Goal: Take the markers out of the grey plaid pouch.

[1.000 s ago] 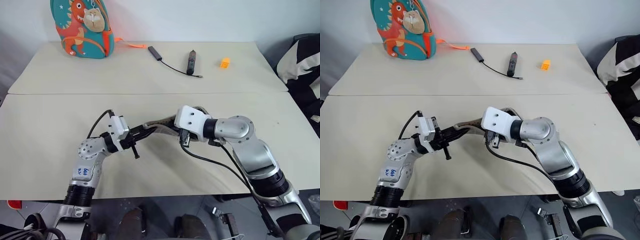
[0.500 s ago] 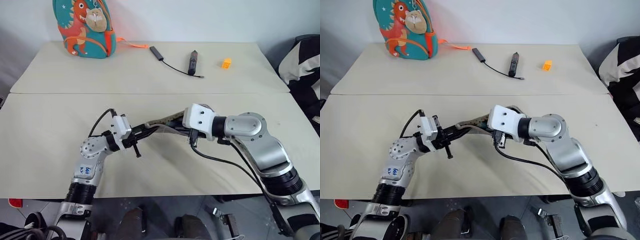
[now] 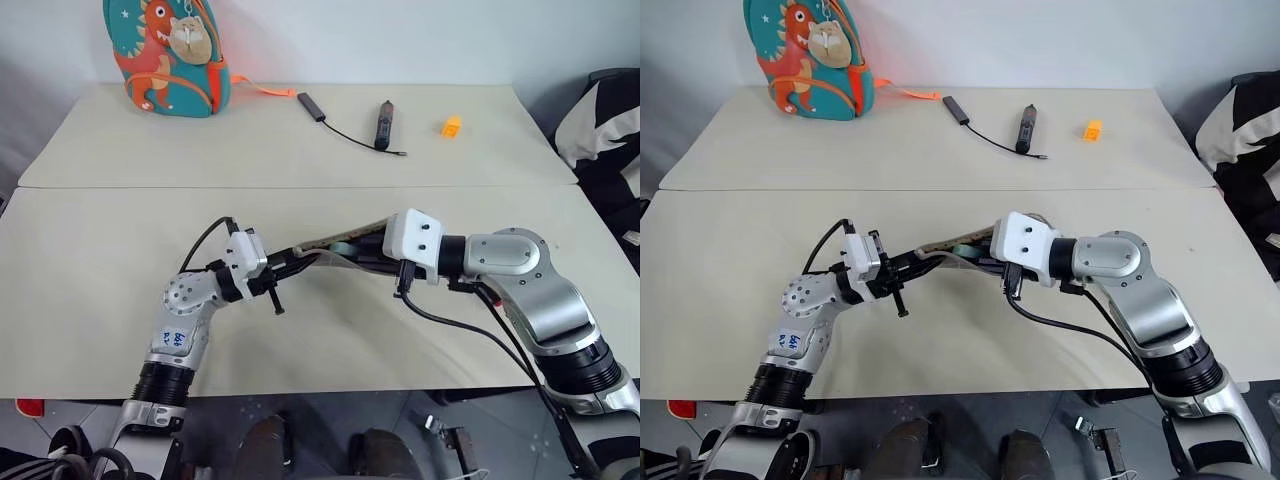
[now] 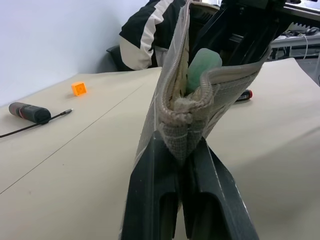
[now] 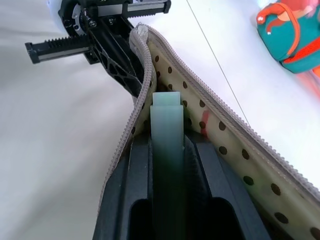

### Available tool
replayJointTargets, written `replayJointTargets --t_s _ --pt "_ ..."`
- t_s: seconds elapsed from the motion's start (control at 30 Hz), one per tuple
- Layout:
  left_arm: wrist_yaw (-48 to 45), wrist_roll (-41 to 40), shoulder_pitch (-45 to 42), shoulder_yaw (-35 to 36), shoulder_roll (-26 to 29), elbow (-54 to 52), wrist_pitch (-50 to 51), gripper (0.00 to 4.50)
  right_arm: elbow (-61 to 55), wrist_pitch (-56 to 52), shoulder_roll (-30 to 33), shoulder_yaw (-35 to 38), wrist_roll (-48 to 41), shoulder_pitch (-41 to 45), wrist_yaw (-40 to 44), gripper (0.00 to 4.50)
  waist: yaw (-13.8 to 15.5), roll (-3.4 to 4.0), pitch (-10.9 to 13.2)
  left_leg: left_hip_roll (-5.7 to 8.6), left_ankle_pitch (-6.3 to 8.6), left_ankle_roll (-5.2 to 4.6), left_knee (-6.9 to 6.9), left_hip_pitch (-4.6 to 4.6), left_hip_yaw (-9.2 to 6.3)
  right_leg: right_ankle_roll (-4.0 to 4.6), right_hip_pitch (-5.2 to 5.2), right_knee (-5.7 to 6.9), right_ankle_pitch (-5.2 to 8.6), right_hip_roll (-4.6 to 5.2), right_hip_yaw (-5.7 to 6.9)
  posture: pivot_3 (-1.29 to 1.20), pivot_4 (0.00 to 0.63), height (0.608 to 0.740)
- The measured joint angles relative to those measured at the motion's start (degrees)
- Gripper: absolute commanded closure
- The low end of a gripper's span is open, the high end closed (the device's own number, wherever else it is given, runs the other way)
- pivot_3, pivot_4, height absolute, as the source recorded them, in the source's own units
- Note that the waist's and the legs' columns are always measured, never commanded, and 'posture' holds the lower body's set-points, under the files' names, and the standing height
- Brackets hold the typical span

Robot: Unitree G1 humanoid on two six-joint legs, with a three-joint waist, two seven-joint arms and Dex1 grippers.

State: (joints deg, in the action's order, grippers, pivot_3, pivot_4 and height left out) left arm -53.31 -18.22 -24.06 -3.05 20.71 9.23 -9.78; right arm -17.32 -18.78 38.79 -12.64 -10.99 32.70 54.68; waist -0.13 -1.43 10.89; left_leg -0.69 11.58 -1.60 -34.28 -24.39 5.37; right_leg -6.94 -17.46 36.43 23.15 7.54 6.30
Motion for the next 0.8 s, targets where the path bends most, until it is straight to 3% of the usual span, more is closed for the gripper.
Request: replayJointTargets --t_s 0.23,0.3,0.4,0.6,0.8 --pt "1.07 1.09 0.93 -0.02 1.25 0.47 -1.22 4.5 0.96 -3.68 -2.93 4.11 -6.21 -0.02 -3.02 4.01 -0.03 0.0 0.0 -0.01 0.0 -0.01 -0.02 0.0 -0.01 0.0 0.01 0.01 0.0 0.01 0.0 0.0 0.15 0.74" --pt "2.8 1.52 1.97 0.73 1.2 1.0 -0.48 4.5 0.77 -3.39 -1.4 6.47 -5.37 0.34 -3.73 4.01 -0.01 0.0 0.0 -0.01 0.01 -0.02 -0.03 0.0 -0.02 0.0 0.01 0.02 0.0 0.01 -0.01 0.0 0.15 0.74" --pt "5.04 1.52 1.88 1.53 -0.53 0.78 0.85 4.5 0.79 -0.98 -0.41 3.97 -0.45 -0.1 -4.22 4.01 -0.01 0.0 0.0 -0.02 0.01 -0.02 -0.03 0.0 -0.02 0.0 0.01 0.02 0.0 0.03 -0.03 0.0 0.15 0.74" --pt "5.74 2.31 1.91 1.41 -1.02 0.36 1.43 4.5 1.14 -0.56 -2.33 3.48 0.37 0.12 -5.57 4.01 0.02 0.0 0.0 -0.01 0.0 -0.01 -0.03 0.0 -0.01 0.0 0.0 0.03 0.0 0.0 0.0 0.0 0.15 0.74" --pt "4.94 2.26 1.83 3.44 1.97 1.46 0.93 4.5 0.31 -11.53 -3.82 11.45 -8.81 6.95 -7.47 4.01 -0.11 0.0 0.0 -0.04 0.0 -0.01 -0.02 0.0 -0.05 0.02 -0.01 0.04 -0.01 0.01 -0.02 0.0 0.15 0.74"
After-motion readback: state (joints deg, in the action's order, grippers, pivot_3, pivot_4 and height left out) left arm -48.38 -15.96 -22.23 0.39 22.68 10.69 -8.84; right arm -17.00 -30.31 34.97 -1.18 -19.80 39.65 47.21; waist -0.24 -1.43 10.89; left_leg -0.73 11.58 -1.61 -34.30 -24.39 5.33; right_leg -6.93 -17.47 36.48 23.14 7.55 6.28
